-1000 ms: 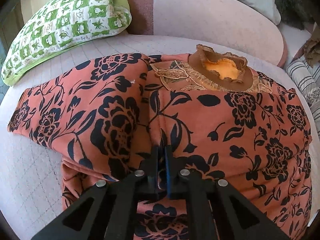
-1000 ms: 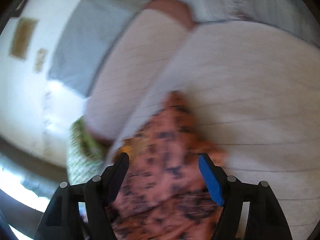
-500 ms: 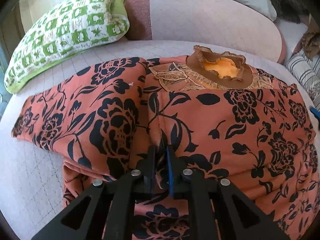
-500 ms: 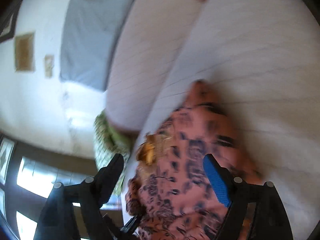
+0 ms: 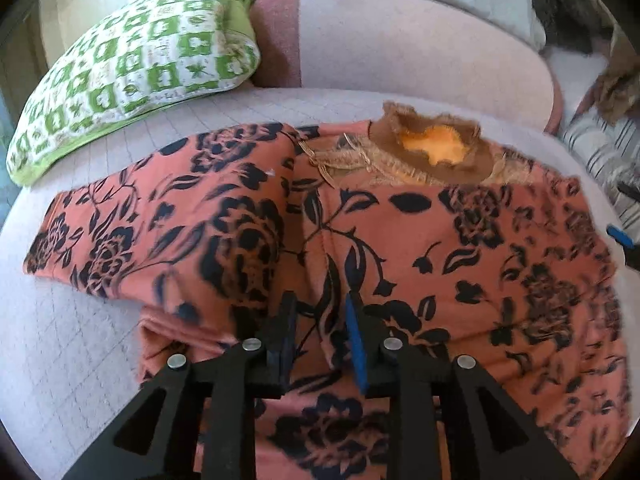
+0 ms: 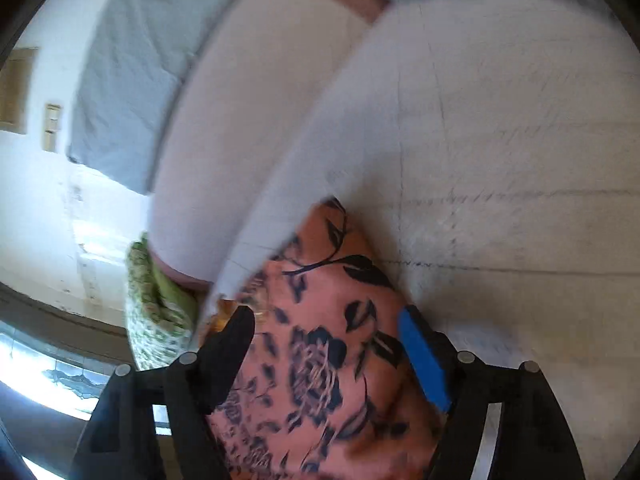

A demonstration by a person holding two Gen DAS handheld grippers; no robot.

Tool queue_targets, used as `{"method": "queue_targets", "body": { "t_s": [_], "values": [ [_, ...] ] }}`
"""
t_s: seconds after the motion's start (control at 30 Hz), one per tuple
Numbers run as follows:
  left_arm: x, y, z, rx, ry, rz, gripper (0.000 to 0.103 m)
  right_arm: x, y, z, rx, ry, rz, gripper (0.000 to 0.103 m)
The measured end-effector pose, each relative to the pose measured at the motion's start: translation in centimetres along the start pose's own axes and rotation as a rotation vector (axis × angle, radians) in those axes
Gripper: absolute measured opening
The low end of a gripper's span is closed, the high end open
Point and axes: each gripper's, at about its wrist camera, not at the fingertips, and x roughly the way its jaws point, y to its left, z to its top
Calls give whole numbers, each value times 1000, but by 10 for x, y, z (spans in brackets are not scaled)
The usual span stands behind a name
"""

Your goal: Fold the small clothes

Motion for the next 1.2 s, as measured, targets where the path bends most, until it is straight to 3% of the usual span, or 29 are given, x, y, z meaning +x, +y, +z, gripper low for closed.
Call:
{"method": "queue_targets", "body": {
  "t_s": [0.07, 0.13, 0.23, 0.37, 0.43, 0.53, 0.57, 0.6, 0.63, 0.67, 0.7, 0.73, 0.83, 0.9, 1.0, 1.07, 1.2],
  "values": [
    [-20, 10, -3, -30, -36, -9, 25, -22, 9, -11, -73, -8, 7, 82],
    [-39, 18, -9, -57, -60, -12, 30, -37, 12, -27, -132, 49, -40, 82],
    [-75, 33, -29, -89, -102, -8, 46, -45, 8, -47, -209, 93, -212, 82],
    [-114, 57, -66, -128, -122, 17, 46, -62, -3, -96, -292, 148, -294, 82],
    [-122, 71, -76, -157, -113, 27, 47, -74, 13, -124, -418, 126, -337, 82],
    [-130, 100, -89, -250, -95, 27, 49, -92, 24, -151, -537, 58, -329, 85],
    [-130, 111, -92, -295, -83, 27, 50, -77, 24, -157, -567, 101, -382, 88],
    [-131, 121, -93, -336, -74, 14, 50, -53, 11, -161, -556, 257, -464, 88],
    [-132, 133, -95, -382, -71, -2, 51, -49, 13, -164, -583, 266, -498, 87],
    [-133, 143, -95, -414, -77, -6, 56, -64, 28, -166, -605, 196, -494, 87],
    [-134, 156, -94, -454, -95, -4, 60, -77, 43, -166, -605, 174, -436, 87],
    [-134, 165, -94, -480, -108, 5, 64, -92, 56, -166, -619, 138, -380, 87],
    [-119, 203, -81, -597, -117, 9, 64, -113, 85, -178, -697, 41, -362, 91],
    [-101, 227, -66, -678, -109, -26, 64, -101, 89, -194, -728, 55, -356, 91],
    [-67, 252, -40, -748, -76, -61, 64, -66, 69, -210, -722, 145, -419, 91],
    [-48, 264, -25, -766, -68, -27, 64, -45, 52, -215, -690, 187, -457, 92],
    [-12, 292, -6, -808, -57, 110, 64, -51, 46, -223, -740, 147, -471, 92]
  ]
}}
